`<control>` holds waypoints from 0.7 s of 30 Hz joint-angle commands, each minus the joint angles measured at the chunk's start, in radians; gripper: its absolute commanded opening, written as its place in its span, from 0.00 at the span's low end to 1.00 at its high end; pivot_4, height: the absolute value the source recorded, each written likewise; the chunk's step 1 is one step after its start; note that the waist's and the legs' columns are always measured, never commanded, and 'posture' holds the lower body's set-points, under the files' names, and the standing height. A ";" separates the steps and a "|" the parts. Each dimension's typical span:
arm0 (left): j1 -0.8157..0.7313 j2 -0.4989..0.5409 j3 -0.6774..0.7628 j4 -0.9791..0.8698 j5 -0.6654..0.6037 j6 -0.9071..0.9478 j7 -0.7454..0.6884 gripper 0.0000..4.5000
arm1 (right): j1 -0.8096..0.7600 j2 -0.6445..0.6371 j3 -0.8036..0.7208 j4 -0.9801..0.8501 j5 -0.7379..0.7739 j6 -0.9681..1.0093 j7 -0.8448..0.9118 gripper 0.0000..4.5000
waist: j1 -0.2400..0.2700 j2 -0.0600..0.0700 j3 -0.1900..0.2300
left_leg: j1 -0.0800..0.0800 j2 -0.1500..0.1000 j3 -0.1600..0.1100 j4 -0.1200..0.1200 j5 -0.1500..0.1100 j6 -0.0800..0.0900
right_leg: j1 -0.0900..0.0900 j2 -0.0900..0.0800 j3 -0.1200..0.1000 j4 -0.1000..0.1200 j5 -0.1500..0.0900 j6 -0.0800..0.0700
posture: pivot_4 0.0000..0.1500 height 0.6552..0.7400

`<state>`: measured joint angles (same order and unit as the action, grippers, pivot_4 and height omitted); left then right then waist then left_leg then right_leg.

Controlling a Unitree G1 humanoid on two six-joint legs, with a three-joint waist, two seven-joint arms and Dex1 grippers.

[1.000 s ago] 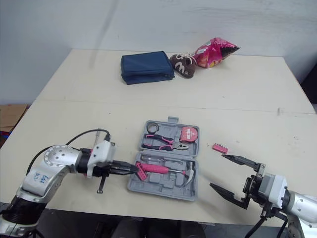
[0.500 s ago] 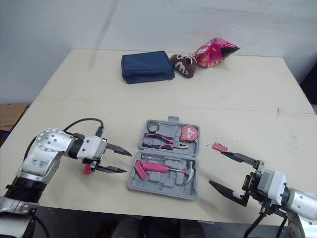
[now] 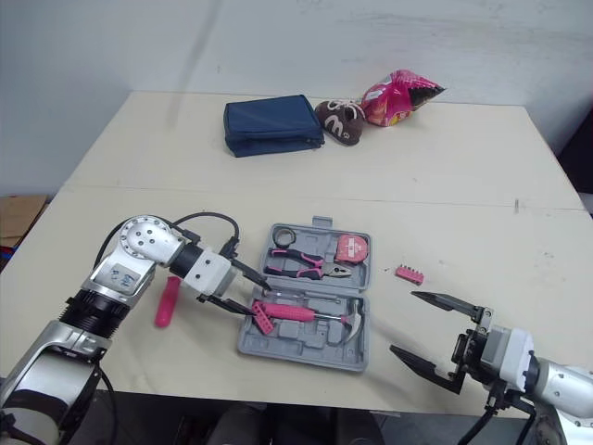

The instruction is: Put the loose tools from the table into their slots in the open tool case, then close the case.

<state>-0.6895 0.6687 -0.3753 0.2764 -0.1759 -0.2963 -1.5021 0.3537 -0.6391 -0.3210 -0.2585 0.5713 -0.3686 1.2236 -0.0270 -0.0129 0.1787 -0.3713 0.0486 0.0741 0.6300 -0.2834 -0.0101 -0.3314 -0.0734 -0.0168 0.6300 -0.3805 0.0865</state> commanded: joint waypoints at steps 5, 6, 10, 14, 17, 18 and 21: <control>-0.033 0.048 -0.082 -0.005 -0.029 -0.041 -0.112 0.54 | 0.012 0.006 -0.016 -0.019 0.011 -0.013 -0.011 1.00 | 0.001 0.000 0.000 | 0.000 0.000 0.000 0.001 0.000 0.000 | 0.000 0.000 0.001 0.001 0.000 0.000 | 1.00 1.00; -0.035 0.043 -0.081 0.006 -0.018 -0.055 -0.111 0.54 | 0.013 0.006 -0.015 -0.022 0.010 -0.012 -0.014 1.00 | 0.001 0.000 0.000 | 0.000 0.000 0.000 0.001 0.000 0.000 | 0.000 0.000 0.001 0.001 0.000 0.000 | 1.00 1.00; -0.049 0.019 -0.096 0.043 0.018 -0.089 -0.092 0.54 | 0.007 0.000 -0.005 -0.059 0.004 0.016 -0.047 1.00 | 0.002 0.000 0.000 | 0.000 0.000 0.000 0.001 0.000 0.000 | 0.000 0.000 0.001 0.001 0.000 0.000 | 1.00 1.00; -0.061 0.010 -0.105 0.077 0.045 -0.117 -0.085 0.54 | -0.012 -0.015 0.003 -0.104 0.003 0.060 -0.085 1.00 | 0.003 0.000 0.000 | 0.000 -0.001 0.000 0.001 0.000 0.000 | 0.000 -0.001 0.000 0.001 0.000 0.000 | 1.00 1.00; -0.069 0.005 -0.110 0.094 0.052 -0.125 -0.085 0.54 | -0.020 -0.022 0.003 -0.127 0.002 0.088 -0.105 1.00 | 0.001 0.000 0.000 | 0.000 0.000 0.000 0.001 0.000 0.000 | 0.000 -0.001 0.001 0.001 0.000 0.000 | 1.00 1.00; -0.071 0.005 -0.113 0.099 0.054 -0.124 -0.090 0.54 | -0.025 -0.025 0.004 -0.135 0.002 0.100 -0.113 1.00 | 0.002 0.000 0.000 | 0.000 0.000 0.000 0.001 0.000 0.000 | 0.000 0.000 0.001 0.002 0.000 0.000 | 1.00 1.00; -0.074 0.007 -0.124 0.110 0.062 -0.122 -0.100 0.54 | -0.036 -0.029 0.004 -0.149 0.001 0.124 -0.126 1.00 | 0.002 0.000 0.000 | 0.001 0.000 0.000 0.001 0.000 0.000 | 0.000 0.000 0.001 0.002 0.000 0.000 | 1.00 1.00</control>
<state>-0.7628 0.6688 -0.4806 0.3690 -0.1436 -0.4151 -1.5021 0.3220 -0.6561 -0.3166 -0.3695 0.5690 -0.2537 1.1087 -0.0253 -0.0130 0.1788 -0.3706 0.0482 0.0740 0.6309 -0.2829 -0.0097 -0.3314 -0.0738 -0.0162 0.6318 -0.3805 0.0865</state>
